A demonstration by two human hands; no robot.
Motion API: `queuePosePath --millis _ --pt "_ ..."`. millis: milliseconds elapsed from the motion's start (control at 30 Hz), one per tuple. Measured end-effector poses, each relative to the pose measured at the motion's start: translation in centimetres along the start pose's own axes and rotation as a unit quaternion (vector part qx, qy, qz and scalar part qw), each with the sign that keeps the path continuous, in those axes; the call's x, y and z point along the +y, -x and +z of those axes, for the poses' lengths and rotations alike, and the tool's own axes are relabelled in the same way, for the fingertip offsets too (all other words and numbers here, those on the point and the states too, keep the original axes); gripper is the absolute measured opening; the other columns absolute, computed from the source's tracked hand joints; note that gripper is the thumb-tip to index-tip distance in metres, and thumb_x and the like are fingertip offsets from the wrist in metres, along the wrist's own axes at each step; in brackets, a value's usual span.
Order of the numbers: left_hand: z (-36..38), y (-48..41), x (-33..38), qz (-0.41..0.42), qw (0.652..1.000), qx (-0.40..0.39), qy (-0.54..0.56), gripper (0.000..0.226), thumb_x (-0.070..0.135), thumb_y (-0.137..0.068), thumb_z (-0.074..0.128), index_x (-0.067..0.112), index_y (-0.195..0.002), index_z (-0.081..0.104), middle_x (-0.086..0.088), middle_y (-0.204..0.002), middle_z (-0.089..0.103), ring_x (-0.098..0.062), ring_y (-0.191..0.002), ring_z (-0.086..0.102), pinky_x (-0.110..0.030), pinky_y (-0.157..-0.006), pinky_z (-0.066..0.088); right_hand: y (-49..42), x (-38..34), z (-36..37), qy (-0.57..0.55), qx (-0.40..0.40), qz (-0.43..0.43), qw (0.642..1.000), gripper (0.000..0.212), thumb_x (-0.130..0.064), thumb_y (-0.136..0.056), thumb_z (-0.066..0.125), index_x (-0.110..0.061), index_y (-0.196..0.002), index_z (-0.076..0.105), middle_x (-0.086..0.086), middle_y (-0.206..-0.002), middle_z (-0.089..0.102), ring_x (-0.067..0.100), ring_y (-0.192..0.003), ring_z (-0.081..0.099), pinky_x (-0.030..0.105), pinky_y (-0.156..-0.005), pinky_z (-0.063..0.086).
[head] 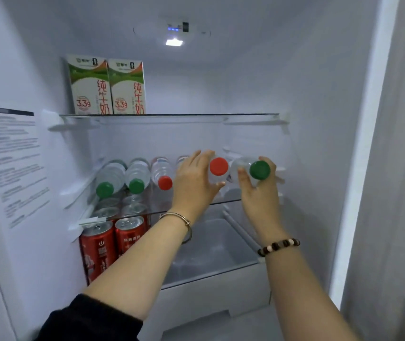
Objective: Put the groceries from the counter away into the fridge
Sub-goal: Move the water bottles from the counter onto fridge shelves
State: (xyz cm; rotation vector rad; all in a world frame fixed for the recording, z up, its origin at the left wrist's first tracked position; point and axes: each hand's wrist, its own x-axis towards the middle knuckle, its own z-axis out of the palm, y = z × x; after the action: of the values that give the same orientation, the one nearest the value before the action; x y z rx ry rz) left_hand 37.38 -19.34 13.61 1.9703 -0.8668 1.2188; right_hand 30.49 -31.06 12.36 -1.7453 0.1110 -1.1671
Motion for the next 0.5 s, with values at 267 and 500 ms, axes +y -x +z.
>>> queuePosePath --millis 267,500 --pt "1.7 -2.2 -2.1 0.044 0.987 -0.094 -0.121 0.065 0.031 -0.066 0.082 0.014 -0.123 0.057 -0.006 -0.123 0.062 -0.031 -0.125 0.046 -0.049 -0.106 0.029 -1.3 3.9 0.2 0.149 -0.035 0.004 0.988 0.054 -0.041 -0.069 0.074 -0.024 -0.118 0.058 0.001 -0.109 0.059 0.02 -0.104 0.052 0.035 -0.088 0.047" --pt "2.7 -2.4 -3.6 0.058 0.966 -0.192 -0.163 0.067 0.048 -0.074 0.071 0.027 -0.132 0.048 0.006 -0.137 0.051 -0.022 -0.132 0.036 -0.042 -0.109 0.025 -1.1 3.5 -0.6 0.1 -0.048 0.004 0.994 0.029 -0.032 -0.074 0.071 -0.028 -0.101 0.059 -0.008 -0.093 0.06 0.014 -0.089 0.057 0.027 -0.071 0.049"
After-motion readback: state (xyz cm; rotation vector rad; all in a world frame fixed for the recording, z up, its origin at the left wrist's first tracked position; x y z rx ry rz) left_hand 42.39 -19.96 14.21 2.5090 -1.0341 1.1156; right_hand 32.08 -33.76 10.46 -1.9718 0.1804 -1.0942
